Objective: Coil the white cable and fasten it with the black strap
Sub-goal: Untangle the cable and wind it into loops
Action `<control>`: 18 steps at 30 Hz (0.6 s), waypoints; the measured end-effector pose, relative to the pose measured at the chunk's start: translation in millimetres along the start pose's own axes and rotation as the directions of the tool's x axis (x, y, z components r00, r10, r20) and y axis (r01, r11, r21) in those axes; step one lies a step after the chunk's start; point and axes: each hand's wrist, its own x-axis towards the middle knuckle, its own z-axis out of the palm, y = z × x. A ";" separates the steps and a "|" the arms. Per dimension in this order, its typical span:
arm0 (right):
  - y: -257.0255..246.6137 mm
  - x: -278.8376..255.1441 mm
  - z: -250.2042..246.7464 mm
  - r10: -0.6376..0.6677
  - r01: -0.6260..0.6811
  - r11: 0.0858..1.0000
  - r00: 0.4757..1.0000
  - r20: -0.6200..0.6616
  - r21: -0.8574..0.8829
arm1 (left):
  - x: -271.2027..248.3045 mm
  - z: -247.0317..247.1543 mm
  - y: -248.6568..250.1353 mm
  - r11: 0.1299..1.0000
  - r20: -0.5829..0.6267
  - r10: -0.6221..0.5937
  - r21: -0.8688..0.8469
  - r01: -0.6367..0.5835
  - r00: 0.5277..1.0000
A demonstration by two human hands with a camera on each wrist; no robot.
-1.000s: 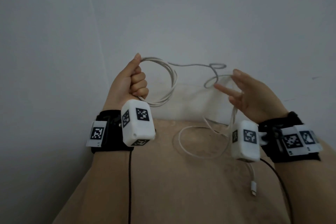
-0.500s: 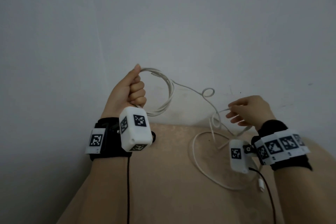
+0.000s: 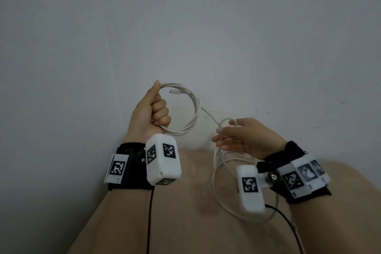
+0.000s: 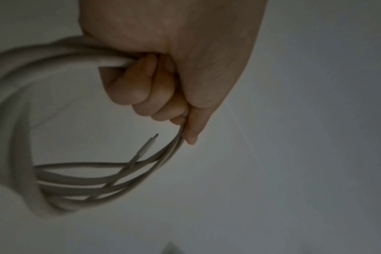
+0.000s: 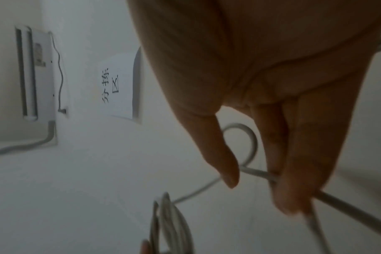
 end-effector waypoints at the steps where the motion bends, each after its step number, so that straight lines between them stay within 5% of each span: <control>1: 3.7 2.7 1.9 -0.054 0.051 0.997 0.997 -0.058 -0.055 | -0.1 1.2 -0.4 1.000 0.004 -0.007 0.012 0.007 1.000; 4: 9.7 9.3 3.2 -0.204 0.197 0.979 0.952 -0.228 -0.053 | 0.1 0.5 -4.5 0.993 -0.011 -0.012 0.116 0.013 1.000; 7: 0.3 8.6 -9.0 -0.210 0.278 0.930 0.939 -0.271 0.242 | 2.8 -8.0 -9.4 0.988 -0.048 -0.026 0.152 0.033 0.999; 10: -6.5 8.0 -26.5 -0.098 0.124 0.816 0.992 -0.075 0.565 | 6.0 -15.2 -9.7 0.996 -0.079 -0.056 0.068 0.061 0.995; 15: 6.1 17.9 -47.5 -0.265 -0.144 0.331 0.934 0.239 0.932 | 6.4 -26.9 -3.9 0.999 -0.103 -0.034 -0.035 0.030 0.994; 18: 12.4 17.8 -57.3 -0.206 -0.136 0.393 0.951 0.232 0.909 | 5.4 -38.1 2.9 0.996 -0.092 0.010 -0.093 -0.018 0.996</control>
